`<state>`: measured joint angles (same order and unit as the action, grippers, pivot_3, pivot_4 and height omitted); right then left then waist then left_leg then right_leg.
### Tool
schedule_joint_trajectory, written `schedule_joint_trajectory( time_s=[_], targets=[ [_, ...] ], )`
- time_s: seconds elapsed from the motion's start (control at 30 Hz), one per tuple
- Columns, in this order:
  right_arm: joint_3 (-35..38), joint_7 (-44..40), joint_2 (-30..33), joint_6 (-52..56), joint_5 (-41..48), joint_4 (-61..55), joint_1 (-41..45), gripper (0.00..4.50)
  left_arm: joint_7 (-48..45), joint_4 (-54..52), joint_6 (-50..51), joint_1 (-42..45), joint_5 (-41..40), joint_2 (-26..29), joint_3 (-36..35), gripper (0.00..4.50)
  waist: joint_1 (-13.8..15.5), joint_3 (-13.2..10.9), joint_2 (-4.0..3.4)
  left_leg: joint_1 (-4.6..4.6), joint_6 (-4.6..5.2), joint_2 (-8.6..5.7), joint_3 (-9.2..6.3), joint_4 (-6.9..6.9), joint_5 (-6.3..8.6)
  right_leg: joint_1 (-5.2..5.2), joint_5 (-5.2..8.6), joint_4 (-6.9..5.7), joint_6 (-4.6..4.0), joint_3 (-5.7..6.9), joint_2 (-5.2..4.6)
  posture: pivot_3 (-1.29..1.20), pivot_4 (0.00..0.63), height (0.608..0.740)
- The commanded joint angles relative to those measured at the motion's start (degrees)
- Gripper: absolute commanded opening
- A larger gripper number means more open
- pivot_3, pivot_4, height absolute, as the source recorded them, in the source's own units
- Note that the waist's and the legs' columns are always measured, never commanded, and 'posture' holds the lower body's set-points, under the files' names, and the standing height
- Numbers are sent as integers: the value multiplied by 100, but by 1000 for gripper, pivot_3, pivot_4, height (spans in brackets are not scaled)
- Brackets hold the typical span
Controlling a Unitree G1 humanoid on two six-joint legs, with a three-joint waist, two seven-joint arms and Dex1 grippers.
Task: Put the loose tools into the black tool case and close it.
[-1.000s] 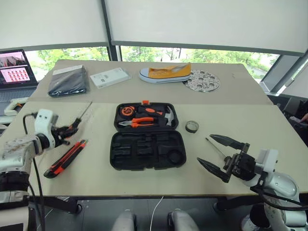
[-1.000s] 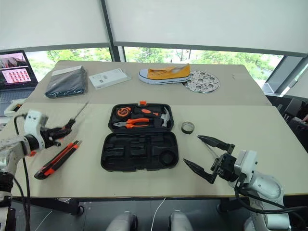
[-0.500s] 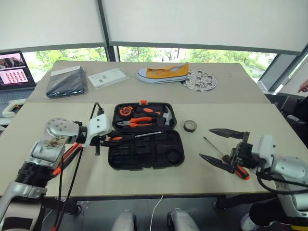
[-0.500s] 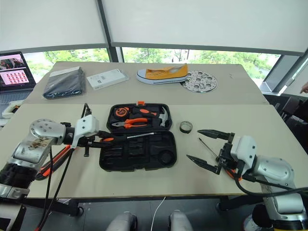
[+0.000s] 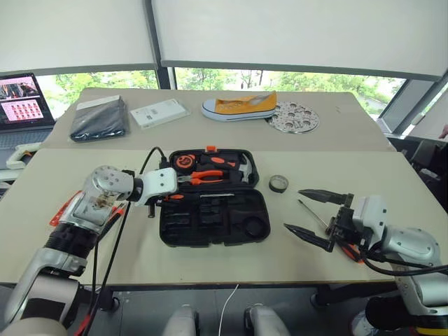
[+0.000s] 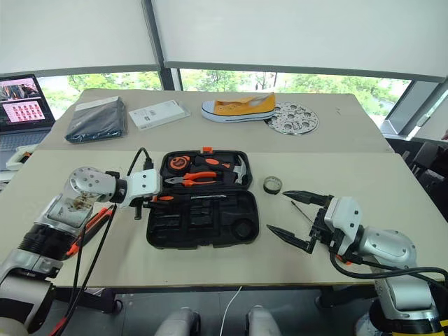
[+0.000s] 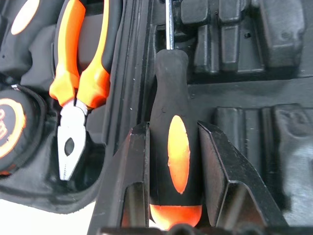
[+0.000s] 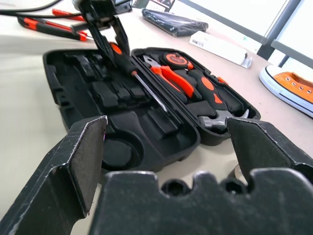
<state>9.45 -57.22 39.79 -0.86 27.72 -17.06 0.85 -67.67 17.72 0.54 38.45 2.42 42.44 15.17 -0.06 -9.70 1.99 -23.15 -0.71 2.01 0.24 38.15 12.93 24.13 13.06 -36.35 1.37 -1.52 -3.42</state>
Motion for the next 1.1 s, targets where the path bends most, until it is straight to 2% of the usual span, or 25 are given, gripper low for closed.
schedule_joint_trajectory(
  time_s=[0.03, 0.13, 0.23, 0.27, 0.4, 0.5, 0.63, 0.73, 0.93, 1.1],
  targets=[
    [105, 49, -14, 52, 114, -256, -54, 4500, -142, -44, -176, 109, -96, -95, -25, 1384, -5, 0, 0, 0, 0, 1, 0, 6, 0, 0, 0, -5, 1, 0, 1, 0, 150, 740],
    [105, 64, -21, 69, 124, -290, -95, 4500, -38, -3, -354, 73, -22, -136, -71, 2258, -3, 0, 0, -1, 0, -1, 0, 19, 0, 2, 2, -24, 1, -4, 1, 0, 150, 740],
    [125, 64, -13, 80, 148, -325, -149, 4500, 104, 112, -634, 46, 114, -74, -112, 3348, -2, 0, 0, 0, 0, -1, 0, 28, 0, 3, 2, -35, 2, -7, 1, 0, 150, 740],
    [151, 69, -10, 87, 172, -342, -174, 4500, 174, 134, -653, 31, 44, -97, -207, 3348, -6, 0, 0, 0, 0, -1, 0, 31, 0, 3, 2, -37, 2, -8, 1, 0, 150, 740],
    [221, 72, -45, 134, 327, -410, -266, 4500, 212, -170, 60, -77, -1049, -532, -880, 3348, -9, 0, 0, -2, 0, 1, 0, 53, 0, 2, 2, -50, 3, -8, 2, 0, 150, 740],
    [248, 108, -131, 158, 428, -448, -316, 4500, 211, -411, 757, -183, -1544, -731, -1110, 2622, -9, 0, 0, -4, 0, 0, 0, 65, 0, 0, 1, -55, 6, -11, 1, 0, 150, 740],
    [333, 326, -385, 3, 473, -434, -195, 4500, 683, -335, 1577, -401, -1681, -1070, -1190, 1086, -15, 0, 0, 1, 0, -2, 0, 67, 0, -3, 2, -60, 8, -16, 2, 0, 150, 740],
    [375, 335, -418, -6, 424, -428, -167, 4500, 660, -244, 1587, -572, -1490, -1129, -970, 66, -40, 0, 0, 2, 0, -3, 0, 70, 0, -1, 1, -66, 9, -18, 3, 0, 150, 740],
    [443, 341, -488, -85, 337, -387, -198, 4500, 668, 8, 1573, -768, -1131, -1210, -516, 66, -55, 1, -1, 7, 0, -4, 0, 69, 0, -5, 1, -66, 8, -25, 7, 0, 150, 740],
    [558, 437, -555, -194, 291, -417, -341, 4500, 916, 284, 1654, -695, -958, -1270, -446, 66, -36, 13, -21, 33, 0, -11, 0, 69, 0, -34, 5, -66, 14, -39, 8, 0, 150, 740]
  ],
)
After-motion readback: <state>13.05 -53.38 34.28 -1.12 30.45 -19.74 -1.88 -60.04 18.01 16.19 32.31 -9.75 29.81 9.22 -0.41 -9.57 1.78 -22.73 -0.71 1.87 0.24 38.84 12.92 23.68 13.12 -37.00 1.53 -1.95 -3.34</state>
